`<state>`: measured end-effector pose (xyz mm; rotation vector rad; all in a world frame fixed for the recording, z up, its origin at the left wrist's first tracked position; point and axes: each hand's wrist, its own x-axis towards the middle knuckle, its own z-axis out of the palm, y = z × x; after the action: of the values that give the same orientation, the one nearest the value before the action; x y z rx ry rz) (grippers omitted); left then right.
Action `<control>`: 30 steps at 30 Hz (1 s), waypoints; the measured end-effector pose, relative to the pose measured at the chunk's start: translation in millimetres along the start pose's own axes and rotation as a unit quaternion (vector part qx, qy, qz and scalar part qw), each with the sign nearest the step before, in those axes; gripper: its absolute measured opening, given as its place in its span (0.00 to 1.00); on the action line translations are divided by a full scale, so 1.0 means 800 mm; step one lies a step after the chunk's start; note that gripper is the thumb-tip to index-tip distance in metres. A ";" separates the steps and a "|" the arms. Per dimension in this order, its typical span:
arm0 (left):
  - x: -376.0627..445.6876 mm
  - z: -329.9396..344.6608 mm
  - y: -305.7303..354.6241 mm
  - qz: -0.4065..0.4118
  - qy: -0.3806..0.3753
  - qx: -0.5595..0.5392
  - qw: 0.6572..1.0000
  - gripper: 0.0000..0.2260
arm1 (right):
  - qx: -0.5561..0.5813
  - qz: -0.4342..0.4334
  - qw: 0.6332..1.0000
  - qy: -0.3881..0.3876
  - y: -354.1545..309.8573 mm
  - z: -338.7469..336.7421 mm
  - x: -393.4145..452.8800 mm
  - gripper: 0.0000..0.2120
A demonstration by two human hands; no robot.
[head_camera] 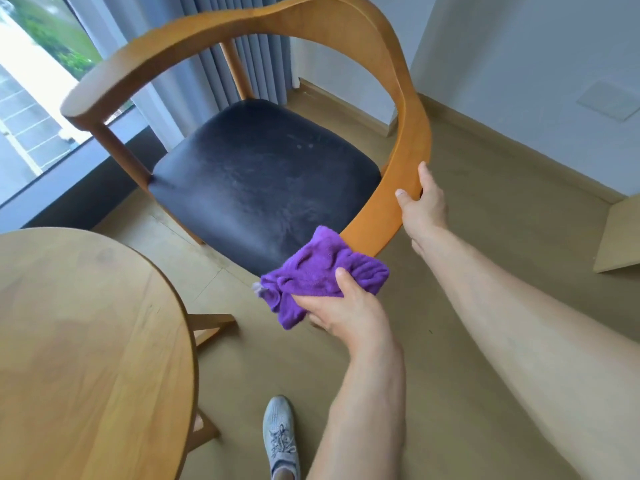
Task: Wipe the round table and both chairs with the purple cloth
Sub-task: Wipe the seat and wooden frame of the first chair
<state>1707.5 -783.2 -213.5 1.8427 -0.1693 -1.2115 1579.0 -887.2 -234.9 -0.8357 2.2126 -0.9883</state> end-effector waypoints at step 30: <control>0.038 -0.050 0.144 0.190 -0.302 0.314 0.880 0.12 | 0.254 0.252 0.928 -0.105 0.010 0.031 -0.166 0.44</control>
<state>1793.5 -843.0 -144.2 1.7434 -1.3478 -1.5089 1679.2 -797.2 -223.2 -0.1147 1.7287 -1.0731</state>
